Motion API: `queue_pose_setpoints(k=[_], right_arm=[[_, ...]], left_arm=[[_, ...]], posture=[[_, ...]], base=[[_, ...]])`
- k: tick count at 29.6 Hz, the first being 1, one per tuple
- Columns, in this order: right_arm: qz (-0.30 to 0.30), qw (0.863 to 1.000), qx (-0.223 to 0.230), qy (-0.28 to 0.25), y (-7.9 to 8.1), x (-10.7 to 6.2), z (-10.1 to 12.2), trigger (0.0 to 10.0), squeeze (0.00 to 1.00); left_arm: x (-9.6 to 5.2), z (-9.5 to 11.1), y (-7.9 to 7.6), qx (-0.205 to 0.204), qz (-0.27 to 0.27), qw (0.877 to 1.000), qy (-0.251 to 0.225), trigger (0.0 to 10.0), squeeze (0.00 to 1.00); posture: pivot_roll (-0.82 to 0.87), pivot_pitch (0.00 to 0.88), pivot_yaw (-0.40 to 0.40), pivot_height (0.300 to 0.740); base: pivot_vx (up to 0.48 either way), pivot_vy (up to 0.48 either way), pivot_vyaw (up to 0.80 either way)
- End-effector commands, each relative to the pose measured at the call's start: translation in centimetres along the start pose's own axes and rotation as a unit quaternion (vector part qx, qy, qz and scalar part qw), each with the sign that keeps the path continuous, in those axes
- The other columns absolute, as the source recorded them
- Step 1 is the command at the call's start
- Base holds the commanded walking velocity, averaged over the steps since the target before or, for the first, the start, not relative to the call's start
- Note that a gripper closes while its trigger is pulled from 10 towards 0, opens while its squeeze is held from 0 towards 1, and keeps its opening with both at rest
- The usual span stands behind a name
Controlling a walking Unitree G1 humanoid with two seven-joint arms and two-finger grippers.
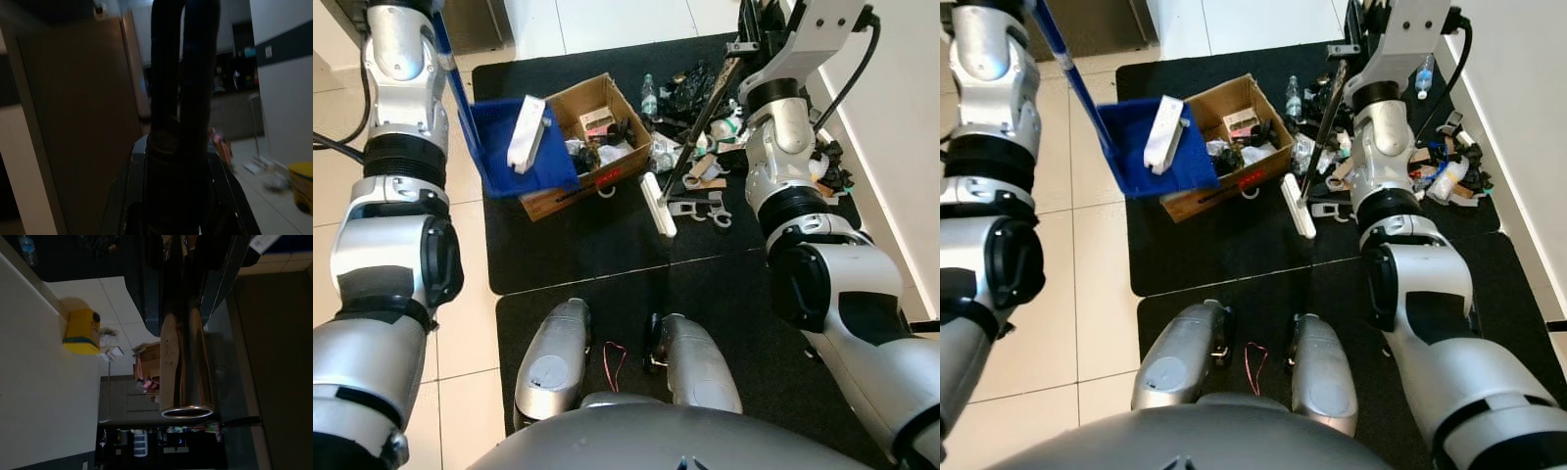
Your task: Sweep floor
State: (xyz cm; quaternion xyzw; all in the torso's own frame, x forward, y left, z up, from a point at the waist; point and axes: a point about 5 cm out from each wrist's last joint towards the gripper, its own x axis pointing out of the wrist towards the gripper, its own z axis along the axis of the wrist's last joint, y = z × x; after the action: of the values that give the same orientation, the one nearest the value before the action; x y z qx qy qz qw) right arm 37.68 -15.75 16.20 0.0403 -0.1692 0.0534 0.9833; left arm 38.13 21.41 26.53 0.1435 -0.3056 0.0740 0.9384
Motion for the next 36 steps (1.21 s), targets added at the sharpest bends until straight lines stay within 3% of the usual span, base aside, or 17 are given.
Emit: queue_pose_setpoints(k=[1, 4, 16, 18, 19, 20, 24, 32, 33, 36], right_arm=[[0.013, 0.999, -0.005, -0.038, 0.5, 0.8, 1.5, 10.0, 0.0], [0.015, 0.999, -0.004, -0.039, 0.7, 0.8, 1.4, 10.0, 0.0], [0.012, 0.999, -0.008, -0.041, 0.2, 0.5, 1.4, 10.0, 0.0], [0.011, 0.999, -0.007, -0.042, 0.2, 0.5, 1.4, 10.0, 0.0], [0.011, 0.999, -0.007, -0.042, 0.2, 0.5, 1.4, 10.0, 0.0], [0.012, 0.999, -0.007, -0.043, 0.3, 0.5, 1.4, 10.0, 0.0], [0.012, 0.999, -0.005, -0.044, 0.4, 0.5, 1.4, 10.0, 0.0], [0.013, 0.999, -0.005, -0.044, 0.4, 0.5, 1.4, 10.0, 0.0], [0.013, 0.999, -0.005, -0.044, 0.3, 0.5, 1.4, 10.0, 0.0], [0.012, 0.999, -0.005, -0.042, 0.3, 0.5, 1.3, 10.0, 0.0]], left_arm=[[0.6, 1.6, 0.4, 0.038, -0.016, 0.998, -0.056, 10.0, 0.0], [0.4, 2.0, -0.8, 0.071, -0.059, 0.992, -0.083, 10.0, 0.0], [0.0, 2.0, -2.0, 0.11, -0.101, 0.982, -0.112, 10.0, 0.0], [-0.3, 2.3, -3.0, 0.143, -0.139, 0.97, -0.136, 10.0, 0.01], [-0.3, 2.3, -3.0, 0.143, -0.139, 0.97, -0.136, 10.0, 0.01], [-0.6, 2.3, -3.6, 0.164, -0.164, 0.961, -0.153, 10.0, 0.01], [-0.8, 2.4, -4.0, 0.179, -0.182, 0.953, -0.165, 10.0, 0.01], [-0.8, 2.3, -4.1, 0.179, -0.172, 0.954, -0.167, 10.0, 0.01], [-0.5, 2.3, -3.6, 0.149, -0.142, 0.967, -0.152, 10.0, 0.0], [0.2, 2.4, -2.6, 0.097, -0.089, 0.983, -0.125, 10.0, 0.0]], posture=[[0.25, 0.102, -0.009, 0.74], [0.25, 0.103, -0.007, 0.74], [0.23, 0.1, 0.002, 0.74], [0.23, 0.098, 0.006, 0.74], [0.23, 0.098, 0.006, 0.74], [0.23, 0.098, 0.008, 0.74], [0.23, 0.097, 0.008, 0.74], [0.23, 0.093, 0.008, 0.74], [0.23, 0.093, 0.007, 0.74], [0.23, 0.095, 0.005, 0.74]], base=[[0.0, 0.0, 0.0], [0.0, 0.0, 0.0], [0.0, 0.0, 0.0], [0.0, 0.0, 0.0], [0.0, 0.0, 0.0], [0.0, 0.0, 0.0], [0.0, 0.0, 0.0], [0.0, 0.0, 0.0], [0.0, 0.0, 0.0], [0.0, 0.0, 0.0]])
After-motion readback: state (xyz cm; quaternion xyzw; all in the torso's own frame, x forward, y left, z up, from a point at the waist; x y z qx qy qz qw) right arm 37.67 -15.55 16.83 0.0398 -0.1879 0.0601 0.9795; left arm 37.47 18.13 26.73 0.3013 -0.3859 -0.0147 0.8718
